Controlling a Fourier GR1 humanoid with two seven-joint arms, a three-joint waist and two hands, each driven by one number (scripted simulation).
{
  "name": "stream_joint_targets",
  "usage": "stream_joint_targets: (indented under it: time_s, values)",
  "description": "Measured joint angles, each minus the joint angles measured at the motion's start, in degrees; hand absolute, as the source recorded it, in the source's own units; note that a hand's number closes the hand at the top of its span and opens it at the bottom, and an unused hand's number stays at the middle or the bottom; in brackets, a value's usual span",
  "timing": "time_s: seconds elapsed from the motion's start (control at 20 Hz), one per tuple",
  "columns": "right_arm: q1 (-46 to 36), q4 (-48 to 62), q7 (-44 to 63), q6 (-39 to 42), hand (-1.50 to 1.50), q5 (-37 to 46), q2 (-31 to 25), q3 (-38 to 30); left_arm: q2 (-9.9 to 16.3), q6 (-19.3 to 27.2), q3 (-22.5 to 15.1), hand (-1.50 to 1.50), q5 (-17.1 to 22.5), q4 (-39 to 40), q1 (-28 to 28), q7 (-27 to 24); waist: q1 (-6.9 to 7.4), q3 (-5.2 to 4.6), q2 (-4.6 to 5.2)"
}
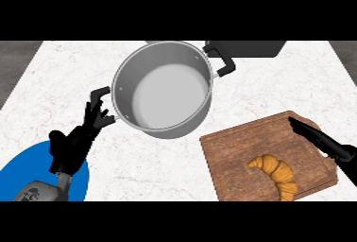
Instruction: Pick the croissant from the cutting board and place it in the pot
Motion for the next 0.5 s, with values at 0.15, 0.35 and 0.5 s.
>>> stream_joint_targets:
  time_s: [0.15,0.35,0.5]
  values:
    - [-1.7,2.73,2.52,3.37,-1.5,2.58,-1.05,3.63,-0.62,-0.09,-0.45,0.0,-0.61,-0.23,-0.5,0.46,0.61,0.06,0.11]
    - [-4.12,8.3,2.63,7.11,-1.5,7.28,-0.65,7.06,-0.88,-1.21,0.35,0.0,-0.49,0.48,-0.9,0.63,0.78,0.08,0.12]
    - [-5.69,12.66,1.55,7.93,-1.5,10.77,1.5,8.29,-1.09,-1.61,0.5,0.0,-1.23,0.19,-0.17,0.6,0.7,0.09,0.02]
